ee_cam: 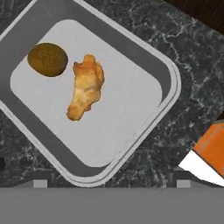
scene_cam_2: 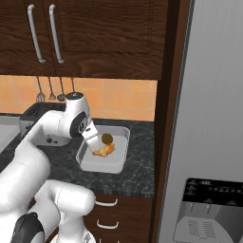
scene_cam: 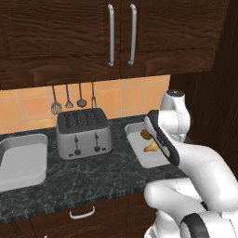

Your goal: Place one avocado and one chicken drumstick in each tupperware on the nearby counter, to pack two identical lunches.

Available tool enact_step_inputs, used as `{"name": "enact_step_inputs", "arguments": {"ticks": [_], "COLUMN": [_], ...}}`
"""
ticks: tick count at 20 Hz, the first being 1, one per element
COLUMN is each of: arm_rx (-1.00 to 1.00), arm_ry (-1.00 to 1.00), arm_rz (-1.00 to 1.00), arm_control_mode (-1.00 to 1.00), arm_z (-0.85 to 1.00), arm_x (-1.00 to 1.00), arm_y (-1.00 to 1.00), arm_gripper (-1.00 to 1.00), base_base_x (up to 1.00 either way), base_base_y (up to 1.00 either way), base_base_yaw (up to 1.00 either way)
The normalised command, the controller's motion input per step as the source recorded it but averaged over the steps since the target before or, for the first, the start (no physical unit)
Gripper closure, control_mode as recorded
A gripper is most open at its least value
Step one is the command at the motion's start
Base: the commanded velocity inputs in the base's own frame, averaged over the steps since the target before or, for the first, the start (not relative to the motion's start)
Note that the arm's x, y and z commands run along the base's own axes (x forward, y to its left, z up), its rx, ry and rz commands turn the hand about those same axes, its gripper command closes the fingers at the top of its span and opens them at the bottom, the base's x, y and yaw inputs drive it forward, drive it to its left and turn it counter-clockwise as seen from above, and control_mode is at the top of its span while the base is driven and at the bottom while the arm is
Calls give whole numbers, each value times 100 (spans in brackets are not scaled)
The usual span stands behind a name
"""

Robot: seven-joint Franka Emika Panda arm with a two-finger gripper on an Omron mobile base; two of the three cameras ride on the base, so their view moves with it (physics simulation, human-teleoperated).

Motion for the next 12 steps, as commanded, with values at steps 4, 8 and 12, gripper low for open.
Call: {"name": "enact_step_inputs", "arguments": {"ticks": [4,8,12], "arm_rx": [-18,-8,-2], "arm_ry": [-6,-18,-16], "arm_rz": [49,50,46], "arm_control_mode": [-100,-100,-100], "arm_z": [69,23,-15], "arm_x": [-96,-80,-97], "arm_y": [13,1,2], "arm_gripper": [-100,-100,-100], "base_base_x": [0,0,0], "base_base_y": [0,0,0], "base_base_yaw": [0,0,0]}}
